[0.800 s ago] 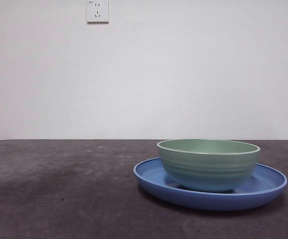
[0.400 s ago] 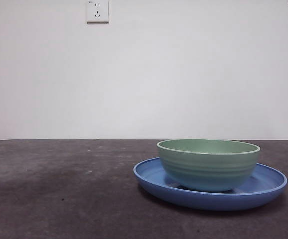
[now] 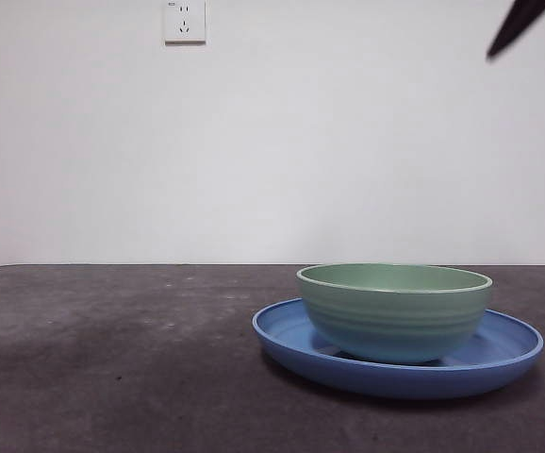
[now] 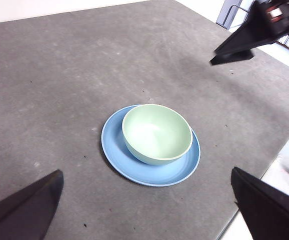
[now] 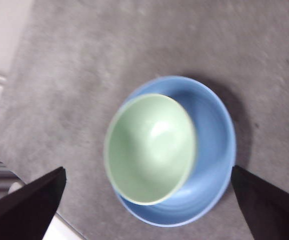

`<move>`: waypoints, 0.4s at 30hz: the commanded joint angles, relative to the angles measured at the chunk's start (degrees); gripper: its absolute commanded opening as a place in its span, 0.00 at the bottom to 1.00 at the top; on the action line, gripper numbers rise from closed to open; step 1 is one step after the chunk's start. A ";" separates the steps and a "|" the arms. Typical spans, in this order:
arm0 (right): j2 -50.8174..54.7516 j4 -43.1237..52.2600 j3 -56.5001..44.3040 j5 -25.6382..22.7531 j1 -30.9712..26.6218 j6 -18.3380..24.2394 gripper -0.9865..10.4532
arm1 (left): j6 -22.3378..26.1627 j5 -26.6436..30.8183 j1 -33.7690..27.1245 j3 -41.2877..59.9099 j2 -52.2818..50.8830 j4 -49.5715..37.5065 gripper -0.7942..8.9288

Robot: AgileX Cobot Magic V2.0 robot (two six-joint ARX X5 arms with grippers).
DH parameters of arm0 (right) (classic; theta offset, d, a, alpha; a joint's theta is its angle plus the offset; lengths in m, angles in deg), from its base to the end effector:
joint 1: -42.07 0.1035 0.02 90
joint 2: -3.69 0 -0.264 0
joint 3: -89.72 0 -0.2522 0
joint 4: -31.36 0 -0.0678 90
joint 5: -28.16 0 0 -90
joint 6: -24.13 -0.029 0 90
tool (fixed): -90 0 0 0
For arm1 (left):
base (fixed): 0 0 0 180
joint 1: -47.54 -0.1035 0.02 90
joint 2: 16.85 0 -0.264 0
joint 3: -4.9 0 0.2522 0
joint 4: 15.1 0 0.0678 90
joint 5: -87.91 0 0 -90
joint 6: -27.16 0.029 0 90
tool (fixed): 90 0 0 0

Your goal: Place the green bowl on the blue plate

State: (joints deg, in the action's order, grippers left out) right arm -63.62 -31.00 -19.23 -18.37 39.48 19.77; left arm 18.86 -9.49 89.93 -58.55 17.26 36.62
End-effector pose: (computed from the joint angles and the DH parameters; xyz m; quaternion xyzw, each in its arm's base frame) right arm 0.2168 0.0102 0.2877 0.2225 0.4618 0.2872 0.8092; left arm 0.0791 -0.0773 0.3384 -0.0062 0.2145 -0.3985 0.8917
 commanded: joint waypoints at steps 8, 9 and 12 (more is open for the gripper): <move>-16.26 7.08 1.07 -2.01 -0.28 3.34 0.38 | -0.15 0.11 0.26 -0.52 0.24 -0.28 0.69; -17.57 7.63 1.07 -1.99 -0.28 3.41 0.37 | -0.15 0.11 0.26 -0.52 0.24 -0.28 0.69; -20.90 8.55 1.07 -2.47 -0.28 3.61 0.37 | -0.13 0.11 0.26 -0.52 0.26 -0.28 0.69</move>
State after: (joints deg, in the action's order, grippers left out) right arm -82.90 -22.82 -19.23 -20.56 39.22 22.42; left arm 18.89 -9.49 89.93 -58.55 17.26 36.62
